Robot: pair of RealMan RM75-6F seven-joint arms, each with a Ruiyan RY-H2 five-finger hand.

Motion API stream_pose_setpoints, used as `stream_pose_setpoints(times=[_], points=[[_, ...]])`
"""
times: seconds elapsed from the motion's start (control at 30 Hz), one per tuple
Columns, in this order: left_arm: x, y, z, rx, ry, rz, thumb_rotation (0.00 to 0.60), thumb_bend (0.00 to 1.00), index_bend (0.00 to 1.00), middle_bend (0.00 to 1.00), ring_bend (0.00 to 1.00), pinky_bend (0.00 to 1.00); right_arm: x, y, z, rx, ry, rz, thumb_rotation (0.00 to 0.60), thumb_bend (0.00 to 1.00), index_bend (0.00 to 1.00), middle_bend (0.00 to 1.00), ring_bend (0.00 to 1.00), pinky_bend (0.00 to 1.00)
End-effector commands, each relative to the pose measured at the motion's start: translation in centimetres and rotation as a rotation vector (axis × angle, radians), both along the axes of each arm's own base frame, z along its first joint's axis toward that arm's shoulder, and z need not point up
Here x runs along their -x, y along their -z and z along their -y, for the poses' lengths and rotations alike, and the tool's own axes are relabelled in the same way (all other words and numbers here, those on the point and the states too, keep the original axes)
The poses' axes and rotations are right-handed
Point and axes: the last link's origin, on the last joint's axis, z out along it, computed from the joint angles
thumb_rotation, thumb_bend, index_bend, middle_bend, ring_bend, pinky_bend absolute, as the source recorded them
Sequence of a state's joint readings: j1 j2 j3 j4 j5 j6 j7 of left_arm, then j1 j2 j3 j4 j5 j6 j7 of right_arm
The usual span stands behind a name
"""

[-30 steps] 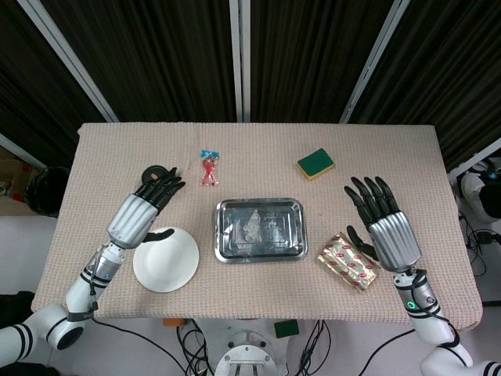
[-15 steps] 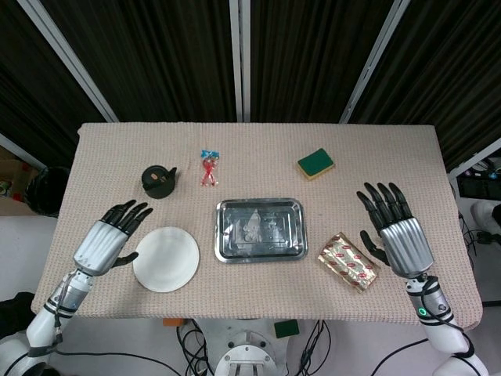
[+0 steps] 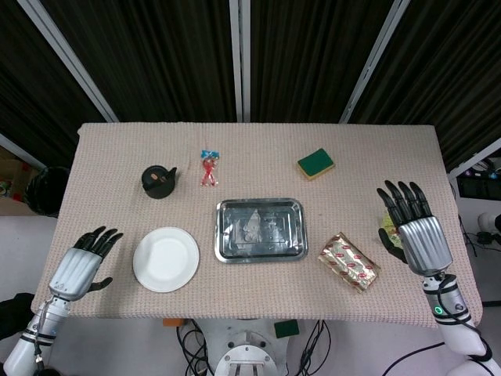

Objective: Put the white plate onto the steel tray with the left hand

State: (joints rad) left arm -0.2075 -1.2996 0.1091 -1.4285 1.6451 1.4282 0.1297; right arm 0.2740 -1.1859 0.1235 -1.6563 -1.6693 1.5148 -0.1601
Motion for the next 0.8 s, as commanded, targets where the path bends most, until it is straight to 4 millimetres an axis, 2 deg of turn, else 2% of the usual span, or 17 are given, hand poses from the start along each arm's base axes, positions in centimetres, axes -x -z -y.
stream_pose_setpoints(times=[0.03,0.43,0.8], points=[[0.2,1.3,0.1,0.025,0.008,0.016,0.6,0.0,0.14,0.15,0.08,0.21,-0.7,-0.6,0.1,0.02,-0.028,0.007,0.6,0.36,0.0,0.0,0.0,0.0],[0.6,4.0,-0.9,0.108,0.003,0.096,0.6,0.0,0.16,0.15,0.08,0.21,-1.3,-0.6,0.1,0.034,-0.019,0.007,0.6,0.36,0.0,0.0,0.0,0.0],[0.8,5.5,-1.2,0.135,0.011,0.129,0.6,0.0,0.16,0.15,0.08,0.2,-1.6,-0.9,0.0,0.034,-0.024,-0.005,0.6,0.36,0.0,0.0,0.0,0.0]])
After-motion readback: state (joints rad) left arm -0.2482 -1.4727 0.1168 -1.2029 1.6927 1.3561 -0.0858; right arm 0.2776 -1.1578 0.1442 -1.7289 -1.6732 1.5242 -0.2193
